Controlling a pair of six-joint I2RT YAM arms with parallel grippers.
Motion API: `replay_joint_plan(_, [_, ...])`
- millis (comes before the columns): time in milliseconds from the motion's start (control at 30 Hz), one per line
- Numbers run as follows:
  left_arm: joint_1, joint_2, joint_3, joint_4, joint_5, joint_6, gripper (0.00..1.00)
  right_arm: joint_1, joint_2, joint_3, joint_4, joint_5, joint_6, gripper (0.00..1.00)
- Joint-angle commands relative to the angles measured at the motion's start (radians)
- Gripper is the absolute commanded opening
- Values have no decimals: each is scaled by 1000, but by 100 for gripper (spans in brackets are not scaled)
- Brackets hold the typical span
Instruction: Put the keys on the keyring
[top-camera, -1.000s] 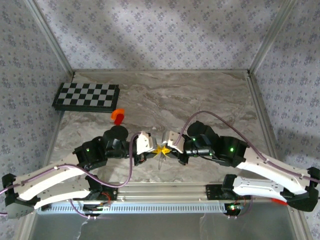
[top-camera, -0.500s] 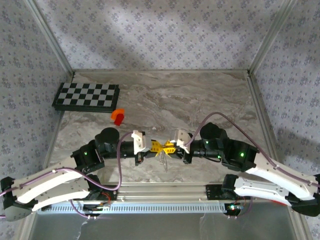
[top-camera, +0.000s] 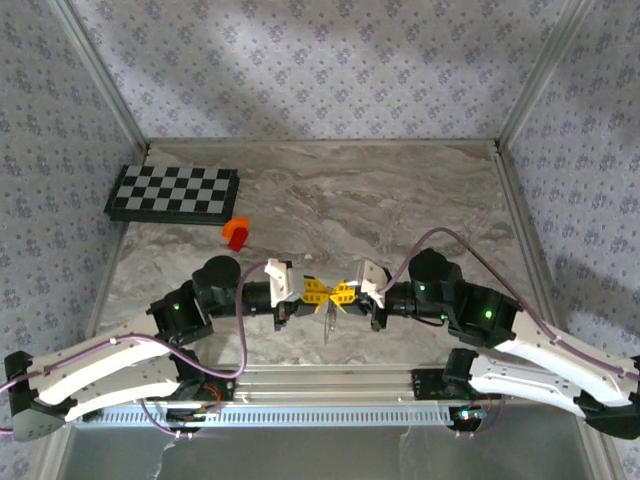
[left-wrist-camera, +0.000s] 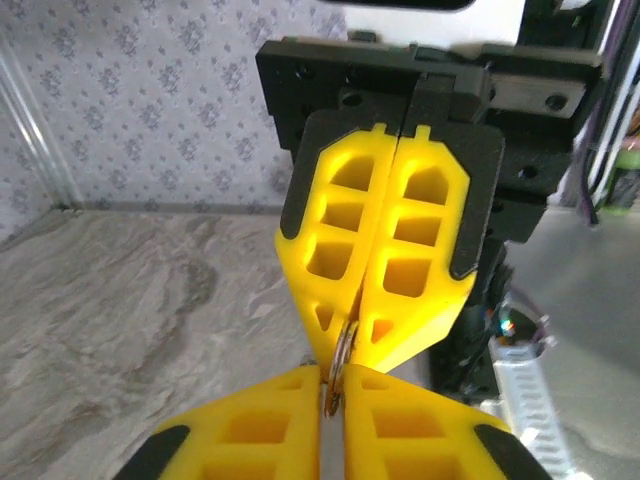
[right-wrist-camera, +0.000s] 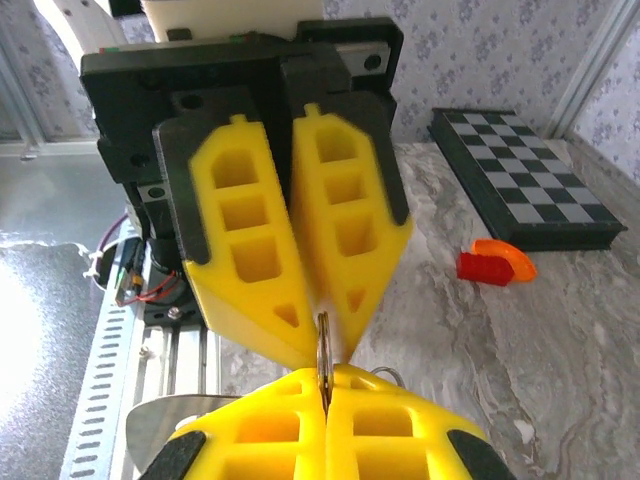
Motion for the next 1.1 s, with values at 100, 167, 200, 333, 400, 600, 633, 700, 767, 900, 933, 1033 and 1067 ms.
replay_joint_plan(100, [-5,37,88,-178,-105,72,21,32,56,68,-95,89,-48,0])
replay_joint_plan(167, [-6,50,98,-199,-112,85,18,39,78,84,-119,98,-56,0])
replay_joint_plan(200, [-5,59,104,-209,-114,90,15,41,88,90,-130,104,-58,0])
replay_joint_plan(333, [-6,72,108,-208,-108,92,5,49,118,107,-158,119,-66,0])
replay_joint_plan(400, [-6,71,104,-198,-99,88,0,52,129,114,-171,124,-67,0])
replay_joint_plan(600, [-6,52,95,-152,-63,69,0,60,117,119,-155,127,-50,0])
replay_joint_plan(633, [-5,43,89,-137,-52,64,0,59,112,116,-146,122,-48,0])
replay_joint_plan(700, [-6,24,76,-91,-27,52,0,61,99,106,-124,106,-40,6])
replay_joint_plan(767, [-6,7,68,-58,1,39,0,62,84,98,-105,87,-34,13])
replay_joint_plan(900, [-6,-12,39,23,51,5,0,57,51,77,-79,54,-33,18])
replay_joint_plan(933, [-6,-13,33,34,57,1,0,54,41,71,-79,32,-24,18])
replay_joint_plan(1033, [-6,-13,12,70,64,-10,0,38,14,56,-55,-4,-2,18])
replay_joint_plan(1067, [-6,-14,1,90,69,-17,0,31,9,53,-51,-10,2,17])
